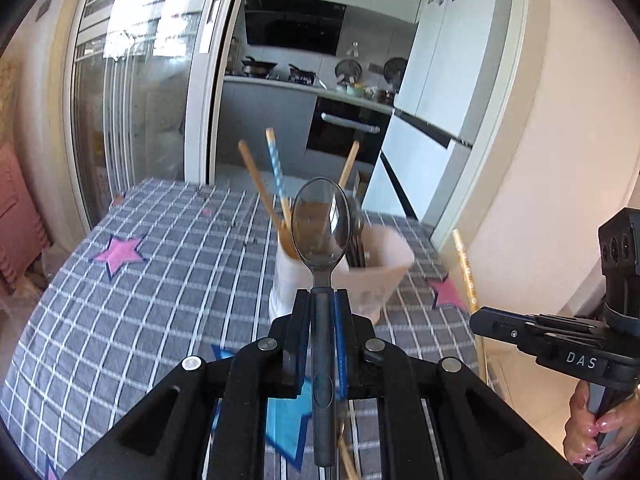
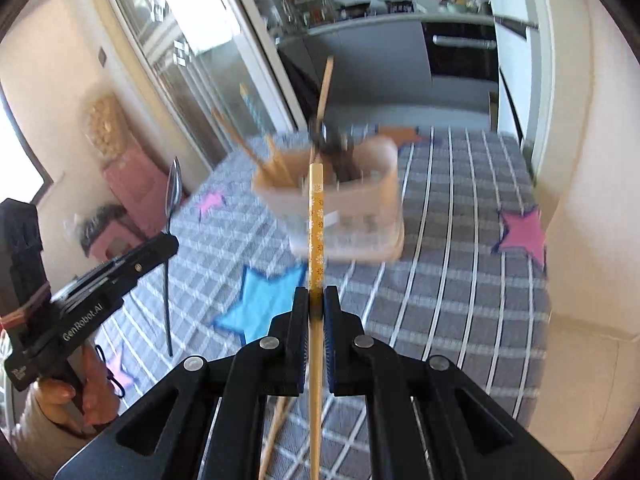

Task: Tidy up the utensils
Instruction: 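Carry the spoon and chopstick up and release them into the beige caddy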

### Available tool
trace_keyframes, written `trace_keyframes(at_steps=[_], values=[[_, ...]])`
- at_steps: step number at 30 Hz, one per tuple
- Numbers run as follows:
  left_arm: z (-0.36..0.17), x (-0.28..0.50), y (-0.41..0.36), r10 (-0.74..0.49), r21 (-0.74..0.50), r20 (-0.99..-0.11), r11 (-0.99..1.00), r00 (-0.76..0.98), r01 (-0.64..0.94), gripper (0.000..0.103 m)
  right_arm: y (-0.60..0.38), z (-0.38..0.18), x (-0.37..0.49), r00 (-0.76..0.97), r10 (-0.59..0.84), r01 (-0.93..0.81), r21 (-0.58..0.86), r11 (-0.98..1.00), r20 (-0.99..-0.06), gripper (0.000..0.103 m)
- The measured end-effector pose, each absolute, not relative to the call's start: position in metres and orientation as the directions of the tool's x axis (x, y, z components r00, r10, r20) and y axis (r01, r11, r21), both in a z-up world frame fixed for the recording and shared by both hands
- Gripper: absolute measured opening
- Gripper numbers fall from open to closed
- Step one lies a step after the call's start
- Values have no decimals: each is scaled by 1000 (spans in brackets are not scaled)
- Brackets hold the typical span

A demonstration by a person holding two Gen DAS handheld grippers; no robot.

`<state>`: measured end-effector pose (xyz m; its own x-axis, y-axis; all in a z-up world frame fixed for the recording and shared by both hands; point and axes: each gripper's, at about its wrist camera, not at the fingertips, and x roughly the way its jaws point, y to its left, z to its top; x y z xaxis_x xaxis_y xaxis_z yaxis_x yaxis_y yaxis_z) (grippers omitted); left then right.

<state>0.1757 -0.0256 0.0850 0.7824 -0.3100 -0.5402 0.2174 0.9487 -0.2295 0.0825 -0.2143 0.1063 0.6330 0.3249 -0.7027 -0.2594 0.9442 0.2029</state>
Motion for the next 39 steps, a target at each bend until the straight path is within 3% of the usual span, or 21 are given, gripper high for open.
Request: trace_keyframes(at_steps=[6, 16, 32, 39], values=[[114, 219, -29, -310, -270, -483, 942, 818, 198, 42, -214, 150, 117, 706, 346, -275, 211, 938, -618, 8], [128, 288, -50, -260, -231, -436, 958, 861, 172, 42, -200, 184, 185, 801, 346, -309, 156, 938, -489, 8], [86, 325, -72, -172, -166, -361, 979, 916, 119, 42, -177, 166, 248, 904, 296, -313, -5, 950, -308, 8], [61, 316, -79, -154, -137, -357, 984, 921, 111, 42, -180, 132, 246, 914, 292, -314, -37, 949, -283, 8]])
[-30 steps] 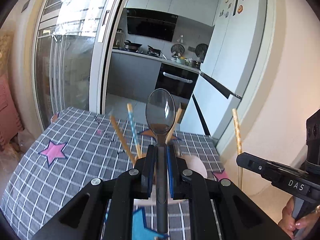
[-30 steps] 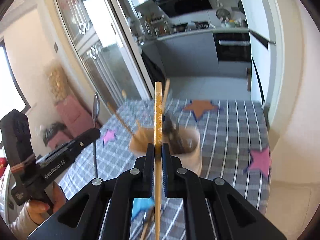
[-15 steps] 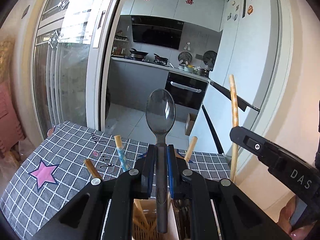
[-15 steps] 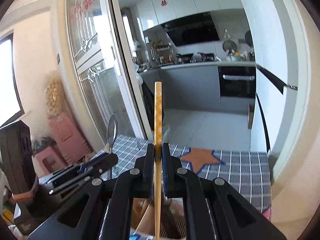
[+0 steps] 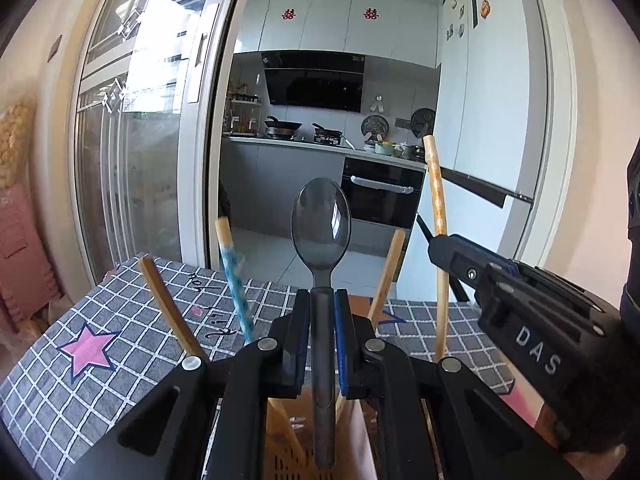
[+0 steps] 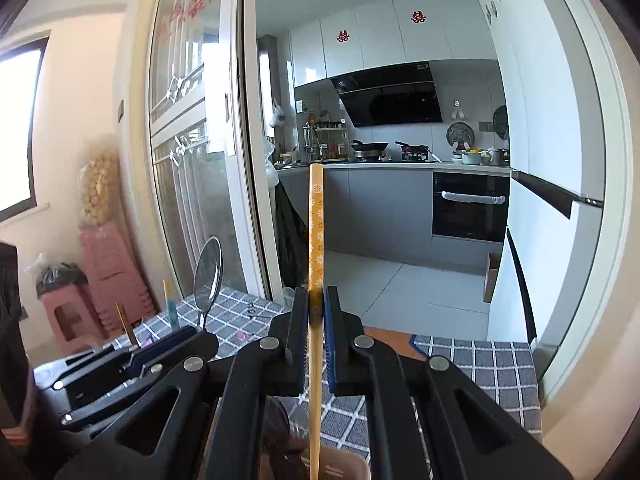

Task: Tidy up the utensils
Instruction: 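Carry the spoon and chopstick up and release them into the beige caddy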

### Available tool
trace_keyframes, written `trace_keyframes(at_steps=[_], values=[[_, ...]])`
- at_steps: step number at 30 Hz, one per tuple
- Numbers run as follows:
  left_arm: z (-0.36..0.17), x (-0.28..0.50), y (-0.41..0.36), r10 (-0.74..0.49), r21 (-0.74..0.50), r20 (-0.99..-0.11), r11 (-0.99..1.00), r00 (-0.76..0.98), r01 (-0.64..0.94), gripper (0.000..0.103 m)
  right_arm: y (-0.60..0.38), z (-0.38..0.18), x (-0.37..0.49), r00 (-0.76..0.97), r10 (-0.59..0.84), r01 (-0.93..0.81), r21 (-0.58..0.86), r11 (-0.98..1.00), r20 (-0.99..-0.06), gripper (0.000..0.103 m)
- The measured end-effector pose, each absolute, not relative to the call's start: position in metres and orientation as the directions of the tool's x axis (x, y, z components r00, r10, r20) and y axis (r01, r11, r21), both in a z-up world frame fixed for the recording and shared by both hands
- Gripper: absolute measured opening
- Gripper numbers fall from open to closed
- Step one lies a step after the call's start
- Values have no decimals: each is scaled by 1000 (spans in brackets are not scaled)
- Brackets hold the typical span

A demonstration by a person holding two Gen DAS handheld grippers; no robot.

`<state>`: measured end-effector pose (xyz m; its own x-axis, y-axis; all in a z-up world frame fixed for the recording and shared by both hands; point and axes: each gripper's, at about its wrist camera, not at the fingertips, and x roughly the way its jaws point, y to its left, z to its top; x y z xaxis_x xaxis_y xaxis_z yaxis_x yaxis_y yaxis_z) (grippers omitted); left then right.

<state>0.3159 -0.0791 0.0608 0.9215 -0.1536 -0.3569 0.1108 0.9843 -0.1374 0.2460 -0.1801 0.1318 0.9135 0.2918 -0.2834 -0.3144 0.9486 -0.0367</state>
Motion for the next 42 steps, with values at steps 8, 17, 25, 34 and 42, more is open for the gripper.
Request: trace_keyframes(at_steps=[8, 17, 25, 34, 42], values=[[41, 305, -89, -112, -62, -385, 993, 916, 96, 42, -184, 96, 231, 898, 287, -325, -62, 944, -334, 8], [28, 303, -84, -100, -56, -462, 995, 881, 83, 42, -188, 88, 229, 869, 296, -334, -28, 942, -395, 9], [32, 295, -75, -99, -69, -472, 995, 876, 75, 42, -195, 91, 234, 829, 314, -337, 36, 941, -463, 32], [41, 271, -71, -96, -42, -501, 995, 860, 86, 42, -206, 104, 211, 821, 313, -310, 88, 947, -477, 56], [43, 237, -61, -76, -29, -526, 997, 847, 71, 42, -216, 108, 181, 801, 314, -279, 146, 949, -510, 65]])
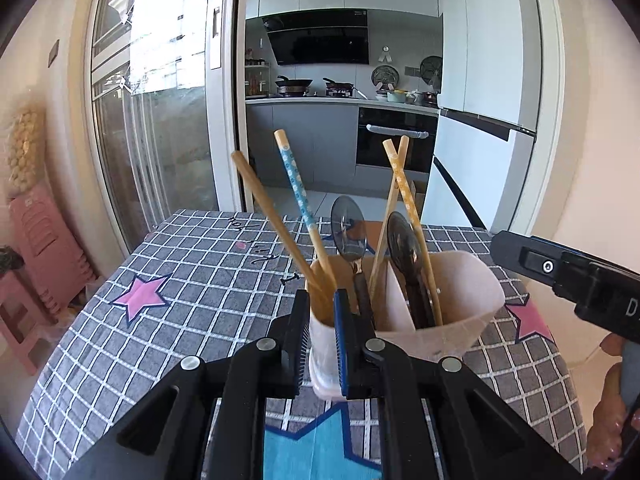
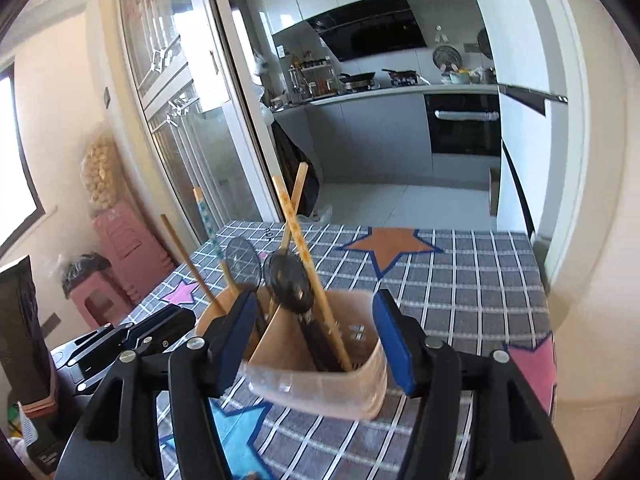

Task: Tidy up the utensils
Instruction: 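Carry the spoon and chopstick up and release them into the beige caddy, then return both open tools over the last wooden chopstick and dark spoon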

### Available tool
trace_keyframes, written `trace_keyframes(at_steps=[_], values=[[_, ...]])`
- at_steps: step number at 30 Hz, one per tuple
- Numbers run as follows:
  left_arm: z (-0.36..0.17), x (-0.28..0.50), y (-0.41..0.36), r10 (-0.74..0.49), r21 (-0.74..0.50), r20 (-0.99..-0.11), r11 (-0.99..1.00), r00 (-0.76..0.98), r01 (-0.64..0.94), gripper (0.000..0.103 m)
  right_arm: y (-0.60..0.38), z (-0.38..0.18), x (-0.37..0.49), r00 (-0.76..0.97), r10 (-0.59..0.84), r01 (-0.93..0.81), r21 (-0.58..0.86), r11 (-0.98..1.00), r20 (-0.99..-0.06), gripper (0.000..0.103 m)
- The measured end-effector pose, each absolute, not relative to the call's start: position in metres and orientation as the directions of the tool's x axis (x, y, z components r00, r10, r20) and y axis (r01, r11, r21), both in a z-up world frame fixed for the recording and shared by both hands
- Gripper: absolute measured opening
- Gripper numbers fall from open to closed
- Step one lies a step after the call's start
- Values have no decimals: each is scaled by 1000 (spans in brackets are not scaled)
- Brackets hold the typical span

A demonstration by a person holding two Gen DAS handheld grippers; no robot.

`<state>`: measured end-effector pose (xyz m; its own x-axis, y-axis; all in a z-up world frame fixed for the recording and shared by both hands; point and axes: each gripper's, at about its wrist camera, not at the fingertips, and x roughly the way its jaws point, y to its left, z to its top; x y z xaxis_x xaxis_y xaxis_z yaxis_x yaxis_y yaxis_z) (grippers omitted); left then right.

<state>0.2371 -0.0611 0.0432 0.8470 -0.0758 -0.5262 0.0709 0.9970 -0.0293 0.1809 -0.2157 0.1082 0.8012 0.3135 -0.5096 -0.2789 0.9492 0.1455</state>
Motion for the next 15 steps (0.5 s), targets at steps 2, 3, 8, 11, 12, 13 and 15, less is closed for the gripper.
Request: trace_keyframes(at_steps=[2, 3, 8, 11, 12, 13, 15], values=[[42, 230, -60, -72, -24, -532, 997, 844, 70, 42, -217, 108, 173, 800, 306, -269, 147, 952, -516, 66], [41, 227, -59, -70, -20, -538, 997, 840, 71, 42, -217, 108, 171, 800, 301, -264, 145, 953, -519, 66], [37, 212, -56, -68, -6, -555, 997, 829, 77, 42, -217, 104, 154, 791, 283, -245, 144, 959, -543, 70], [33, 204, -54, -75, -12, -571, 996, 818, 83, 42, -218, 99, 146, 781, 271, -231, 142, 962, -563, 70], [32, 201, -51, -76, -16, -576, 997, 814, 82, 42, -218, 97, 143, 777, 267, -224, 145, 964, -570, 70], [30, 199, -50, -77, -19, -580, 997, 811, 81, 42, -219, 96, 141, 774, 265, -220, 149, 964, -574, 70], [27, 193, -45, -82, -32, -595, 996, 799, 78, 42, -221, 92, 136, 765, 263, -207, 163, 965, -588, 70]])
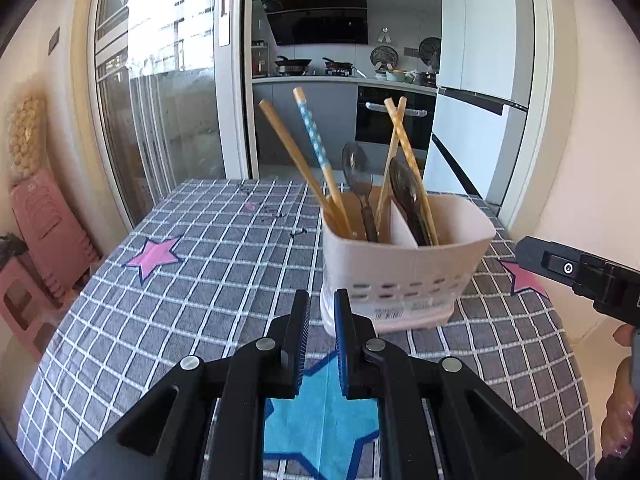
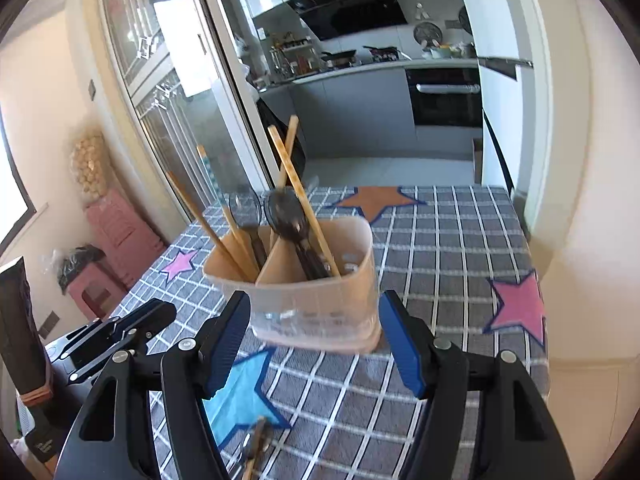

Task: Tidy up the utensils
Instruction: 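Return both open tools over the last wooden chopstick and dark spoon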

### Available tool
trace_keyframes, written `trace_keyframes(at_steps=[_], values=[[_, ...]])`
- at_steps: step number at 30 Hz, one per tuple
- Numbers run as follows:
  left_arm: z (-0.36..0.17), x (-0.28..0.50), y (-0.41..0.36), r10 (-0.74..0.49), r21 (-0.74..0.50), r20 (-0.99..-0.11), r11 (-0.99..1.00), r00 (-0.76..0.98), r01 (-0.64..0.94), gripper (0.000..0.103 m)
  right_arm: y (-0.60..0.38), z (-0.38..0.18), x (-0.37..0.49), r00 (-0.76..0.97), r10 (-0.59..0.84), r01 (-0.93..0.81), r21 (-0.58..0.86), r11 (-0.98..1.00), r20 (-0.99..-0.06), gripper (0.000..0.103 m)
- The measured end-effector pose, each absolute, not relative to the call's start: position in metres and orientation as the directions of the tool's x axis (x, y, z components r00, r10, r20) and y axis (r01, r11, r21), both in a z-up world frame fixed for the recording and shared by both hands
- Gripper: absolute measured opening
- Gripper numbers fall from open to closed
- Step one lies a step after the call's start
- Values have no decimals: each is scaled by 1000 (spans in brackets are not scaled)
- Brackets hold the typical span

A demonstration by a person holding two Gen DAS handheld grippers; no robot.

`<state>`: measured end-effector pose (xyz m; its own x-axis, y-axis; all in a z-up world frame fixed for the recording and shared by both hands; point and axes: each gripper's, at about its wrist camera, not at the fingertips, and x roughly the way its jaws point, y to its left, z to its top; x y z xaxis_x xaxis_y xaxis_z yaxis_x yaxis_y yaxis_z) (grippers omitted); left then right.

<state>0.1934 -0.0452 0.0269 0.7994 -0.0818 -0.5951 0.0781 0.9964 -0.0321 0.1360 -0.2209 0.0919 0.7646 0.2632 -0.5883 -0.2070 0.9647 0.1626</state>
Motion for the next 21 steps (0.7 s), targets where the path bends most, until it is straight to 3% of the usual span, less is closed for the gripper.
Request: trace_keyframes(at_steps=[9, 12, 14, 21], values=[[-9, 158, -19, -98, -75, -682, 995, 724, 64, 42, -232, 70, 109, 724, 227, -137, 186, 973, -652, 71], [-21, 141, -12, -91, -75, -704, 996, 704, 55, 43, -231, 61, 95, 710, 224, -135, 184, 974, -667, 75], [-26, 132, -8, -87, -76, -716, 996, 693, 47, 103, -229, 55, 85, 701, 226, -134, 186, 973, -677, 75], [-36, 108, -2, -63, -58, -713, 998, 698, 30, 103, -220, 38, 56, 675, 212, -124, 175, 977, -707, 78]])
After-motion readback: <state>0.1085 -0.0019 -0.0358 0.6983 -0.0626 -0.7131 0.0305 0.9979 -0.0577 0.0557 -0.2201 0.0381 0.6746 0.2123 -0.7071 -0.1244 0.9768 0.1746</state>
